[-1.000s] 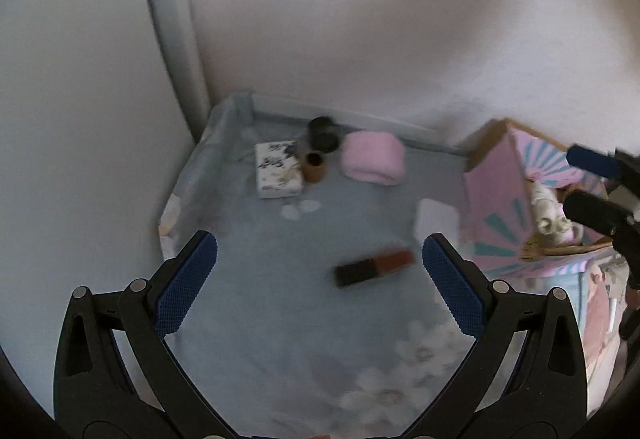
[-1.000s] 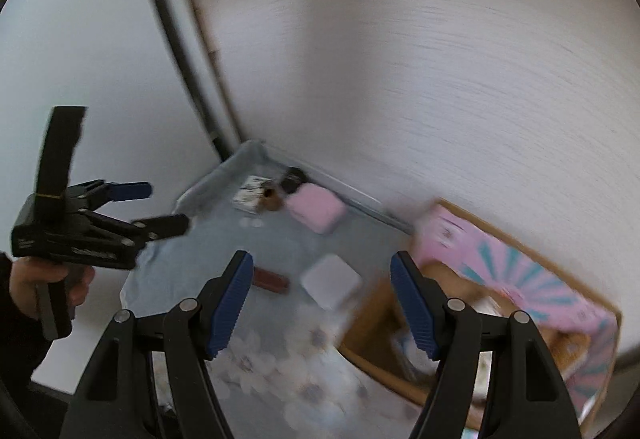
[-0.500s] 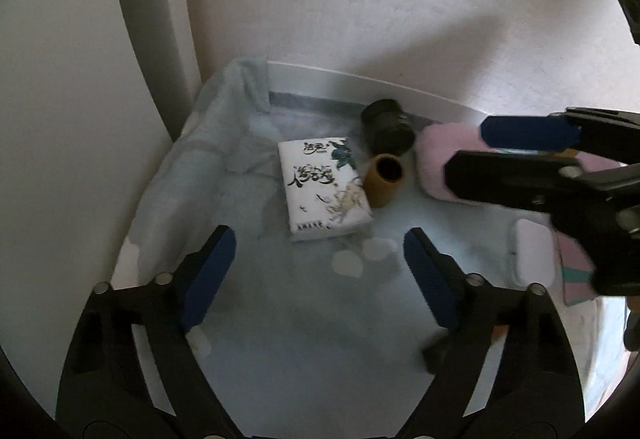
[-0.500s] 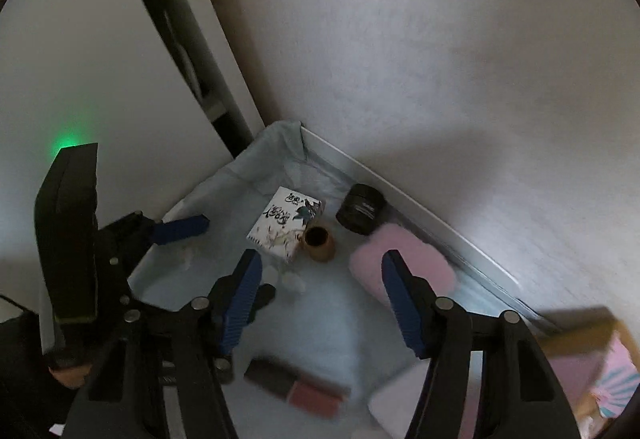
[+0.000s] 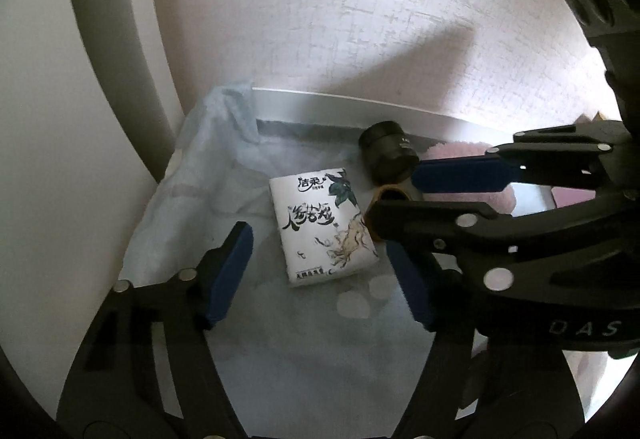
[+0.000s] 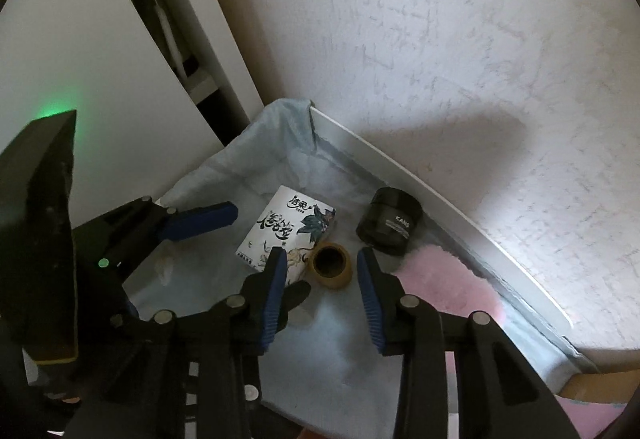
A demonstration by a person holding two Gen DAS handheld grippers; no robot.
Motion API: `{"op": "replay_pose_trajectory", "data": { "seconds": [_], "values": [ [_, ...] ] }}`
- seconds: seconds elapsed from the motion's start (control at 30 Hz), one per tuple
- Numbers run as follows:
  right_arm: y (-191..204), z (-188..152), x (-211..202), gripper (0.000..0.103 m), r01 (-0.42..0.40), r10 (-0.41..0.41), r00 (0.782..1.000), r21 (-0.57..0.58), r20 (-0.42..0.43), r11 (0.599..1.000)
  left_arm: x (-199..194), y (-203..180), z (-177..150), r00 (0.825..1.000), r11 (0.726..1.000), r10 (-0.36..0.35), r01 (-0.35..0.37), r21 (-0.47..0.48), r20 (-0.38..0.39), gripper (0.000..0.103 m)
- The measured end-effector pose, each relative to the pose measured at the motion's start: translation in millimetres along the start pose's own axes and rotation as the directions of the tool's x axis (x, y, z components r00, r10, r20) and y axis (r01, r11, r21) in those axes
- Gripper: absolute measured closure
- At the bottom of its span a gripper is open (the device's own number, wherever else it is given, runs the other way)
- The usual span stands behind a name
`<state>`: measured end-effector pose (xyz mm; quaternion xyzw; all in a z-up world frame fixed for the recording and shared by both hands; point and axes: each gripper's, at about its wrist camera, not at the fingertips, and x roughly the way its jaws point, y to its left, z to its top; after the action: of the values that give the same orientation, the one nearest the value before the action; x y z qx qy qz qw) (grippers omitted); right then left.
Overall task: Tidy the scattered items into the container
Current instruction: 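Grasp the white tissue pack with left tool while right tool grasps the brown tape roll, then lift the tissue pack and brown roll into the box and open both tools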
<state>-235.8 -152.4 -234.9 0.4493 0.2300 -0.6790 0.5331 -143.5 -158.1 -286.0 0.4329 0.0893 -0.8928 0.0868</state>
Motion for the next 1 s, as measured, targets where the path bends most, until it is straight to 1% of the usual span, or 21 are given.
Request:
{"op": "replay_pose_trajectory", "data": {
  "seconds": [0.03,0.07,0.1,0.3,0.43,0.53,0.63,0.73,0.8,1.0],
  "values": [
    [-0.6,0.1,2.0,0.070,0.000,0.000,1.000,0.003,-0.004,1.000,0.4,-0.9,-0.3,1.000,1.000,0.005,-0.005,0.014,0.000,0.045],
    [-0.9,0.1,2.8,0.070,-0.003,0.003,1.000,0.005,-0.004,1.000,0.8,-1.1,-0.4,1.000,1.000,0.001,-0.001,0.021,0.000,0.053],
    [-0.9,0.2,3.9,0.070,-0.005,0.005,1.000,0.006,-0.003,1.000,2.6,-0.1,-0.9,1.000,0.999,-0.028,0.029,0.015,-0.009,0.057],
    [-1.9,1.3,7.8,0.073,-0.020,0.020,1.000,0.004,-0.014,1.000,3.3,2.5,-1.6,0.999,0.999,-0.052,0.052,0.003,-0.004,0.057],
    [-10.2,2.4,9.6,0.074,-0.048,0.049,0.998,0.034,-0.026,0.998,3.6,5.8,-1.8,0.997,0.997,-0.073,0.073,-0.008,-0.007,0.058],
    [-17.1,3.8,12.5,0.074,-0.076,0.079,0.996,0.062,-0.043,0.995,0.8,4.6,-3.3,0.997,0.997,-0.074,0.074,0.001,-0.009,0.059],
    [-21.3,3.8,14.6,0.075,-0.086,0.090,0.994,0.076,-0.055,0.993,-2.9,3.4,-6.1,0.997,0.997,-0.076,0.077,0.008,-0.012,0.060],
    [-23.6,1.7,17.4,0.075,-0.087,0.093,0.993,0.080,-0.070,0.993,-6.5,0.2,-10.3,0.997,0.997,-0.074,0.074,0.023,-0.011,0.060],
    [-23.6,0.5,19.0,0.078,-0.082,0.088,0.993,0.075,-0.076,0.994,-7.4,-0.9,-10.9,0.997,0.997,-0.074,0.074,0.021,-0.011,0.060],
    [-17.5,0.2,14.7,0.080,-0.065,0.068,0.996,0.045,-0.058,0.997,-12.1,-3.3,-12.4,0.997,0.997,-0.078,0.078,0.008,-0.015,0.063]
  ]
}}
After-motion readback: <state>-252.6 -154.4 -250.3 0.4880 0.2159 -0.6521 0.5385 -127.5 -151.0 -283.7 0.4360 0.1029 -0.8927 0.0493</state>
